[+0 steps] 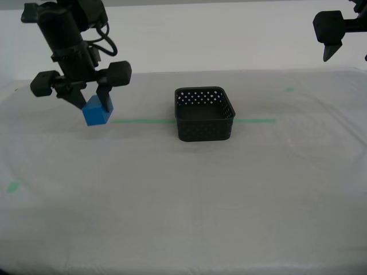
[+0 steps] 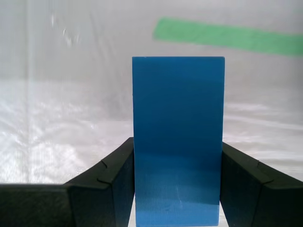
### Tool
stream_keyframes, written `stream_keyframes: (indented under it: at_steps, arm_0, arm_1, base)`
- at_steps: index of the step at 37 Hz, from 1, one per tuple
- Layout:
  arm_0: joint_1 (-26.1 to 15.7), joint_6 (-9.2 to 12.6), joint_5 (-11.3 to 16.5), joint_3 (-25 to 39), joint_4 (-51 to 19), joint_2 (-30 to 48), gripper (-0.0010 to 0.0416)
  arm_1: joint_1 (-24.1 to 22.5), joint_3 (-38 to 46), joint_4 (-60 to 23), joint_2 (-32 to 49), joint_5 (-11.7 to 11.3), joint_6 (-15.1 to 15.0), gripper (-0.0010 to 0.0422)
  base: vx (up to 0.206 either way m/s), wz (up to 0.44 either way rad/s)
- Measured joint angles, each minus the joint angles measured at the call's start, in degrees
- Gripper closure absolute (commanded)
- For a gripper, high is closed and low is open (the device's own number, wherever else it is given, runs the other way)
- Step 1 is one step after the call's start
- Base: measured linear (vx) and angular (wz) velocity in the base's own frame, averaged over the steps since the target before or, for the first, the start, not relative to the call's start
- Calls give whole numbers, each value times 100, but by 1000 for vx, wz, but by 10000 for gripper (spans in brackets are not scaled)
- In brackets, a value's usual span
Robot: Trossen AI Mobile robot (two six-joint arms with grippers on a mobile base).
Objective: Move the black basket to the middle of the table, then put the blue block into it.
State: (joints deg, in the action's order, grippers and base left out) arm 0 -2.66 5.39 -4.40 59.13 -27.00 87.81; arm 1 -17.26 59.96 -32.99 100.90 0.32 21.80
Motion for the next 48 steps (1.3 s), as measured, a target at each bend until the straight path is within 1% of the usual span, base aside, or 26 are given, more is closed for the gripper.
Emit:
stream_keyframes:
  at_steps: [3,6,7,11,14,17,24,29,31,35,39,48]
  arm_0:
    - [4,2,0,0,-2,0,7]
    - [7,2,0,0,0,0,7]
    - [4,2,0,0,-2,0,7]
    - [4,2,0,0,0,0,7]
    - [9,2,0,0,0,0,7]
    - [4,2,0,0,-2,0,7]
    - [9,2,0,0,-2,0,7]
    - [0,2,0,0,0,0,7]
    - [4,0,0,0,-2,0,7]
    - [7,2,0,0,-2,0,7]
    - [2,2,0,0,-2,0,7]
    - [2,2,0,0,-2,0,7]
  arm_1:
    - [-151,227,-35,0,0,7,413]
    - [-332,420,-28,11,-9,98,413]
    - [-402,470,-22,11,-35,155,413]
    - [-684,638,-28,9,-282,409,413]
    - [-890,723,-15,11,-417,592,413]
    - [-1069,774,35,11,-468,730,413]
    - [-1388,831,164,11,-481,1078,413]
    - [-1587,831,398,24,-651,1266,413]
    - [-1648,870,448,96,-680,1322,413]
    - [-1738,1102,470,431,-658,1340,412]
    - [-1834,1471,415,868,-579,1235,413]
    - [-2124,2507,310,1709,-553,1209,412]
  base:
    - [0,0]
    - [0,0]
    - [0,0]
    - [0,0]
    - [0,0]
    - [0,0]
    - [0,0]
    - [0,0]
    - [0,0]
    - [0,0]
    - [0,0]
    - [0,0]
